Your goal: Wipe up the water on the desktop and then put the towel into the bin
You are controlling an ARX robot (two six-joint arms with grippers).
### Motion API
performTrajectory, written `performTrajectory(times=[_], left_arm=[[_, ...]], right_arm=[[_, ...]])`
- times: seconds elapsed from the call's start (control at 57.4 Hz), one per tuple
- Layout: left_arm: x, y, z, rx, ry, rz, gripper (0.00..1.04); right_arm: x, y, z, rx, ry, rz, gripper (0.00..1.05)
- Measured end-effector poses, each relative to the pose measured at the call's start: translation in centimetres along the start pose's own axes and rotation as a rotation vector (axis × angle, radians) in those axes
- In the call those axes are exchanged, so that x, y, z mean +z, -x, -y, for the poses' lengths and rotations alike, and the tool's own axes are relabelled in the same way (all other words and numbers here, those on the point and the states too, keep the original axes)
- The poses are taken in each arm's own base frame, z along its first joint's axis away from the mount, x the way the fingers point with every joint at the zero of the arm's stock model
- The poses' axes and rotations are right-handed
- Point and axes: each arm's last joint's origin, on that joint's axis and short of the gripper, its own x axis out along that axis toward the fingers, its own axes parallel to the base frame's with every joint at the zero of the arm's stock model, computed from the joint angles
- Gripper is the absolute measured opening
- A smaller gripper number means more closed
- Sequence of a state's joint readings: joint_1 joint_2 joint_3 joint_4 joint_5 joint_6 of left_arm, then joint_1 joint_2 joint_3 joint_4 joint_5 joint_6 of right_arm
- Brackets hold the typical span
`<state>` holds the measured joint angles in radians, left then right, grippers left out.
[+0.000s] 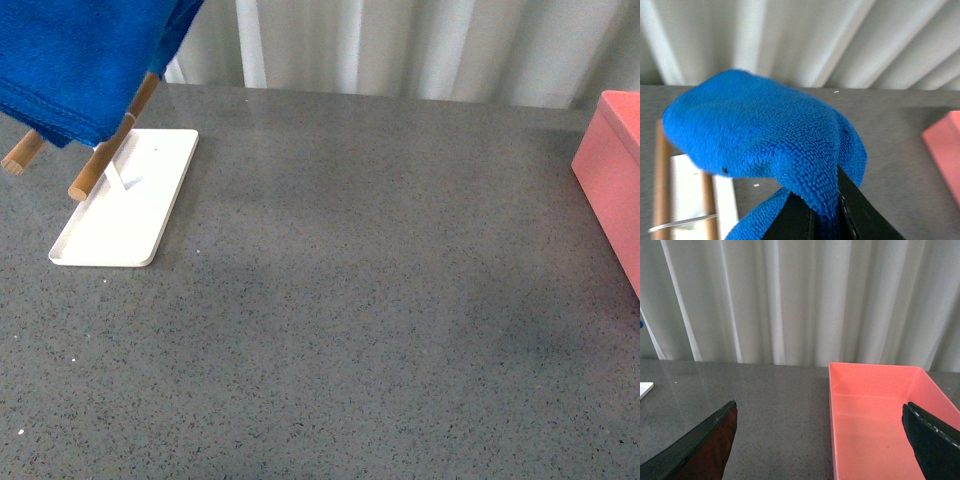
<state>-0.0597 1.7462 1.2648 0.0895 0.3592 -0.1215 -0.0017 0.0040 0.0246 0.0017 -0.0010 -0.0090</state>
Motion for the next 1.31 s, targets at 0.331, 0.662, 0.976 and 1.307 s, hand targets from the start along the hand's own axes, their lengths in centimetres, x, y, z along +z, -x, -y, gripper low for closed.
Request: performTrajectory(times=[0.331,0.662,0.976,1.307], left_arm=[[-2.5,1.4,6.7,-0.31,0.118,0.062,0.04],[-3.3,2.2,9.8,-0.357,0.151,0.076,0.04],[-3.2,2.4,10.1,-0.363,0.147,0.082,0.04],[-3.1,2.4,10.1,-0.363,0.146,0.084,0.04]], right_arm=[[0.0,0.0,0.0,0.0,0.0,0.0,0.98],[0.0,0.0,0.0,0.0,0.0,0.0,0.98],[-0.1,-0.2,0.0,0.067,-0.038,-0.146,0.98],[2.1,-9.5,0.1,0.502,-0.159,-0.419,0.98]])
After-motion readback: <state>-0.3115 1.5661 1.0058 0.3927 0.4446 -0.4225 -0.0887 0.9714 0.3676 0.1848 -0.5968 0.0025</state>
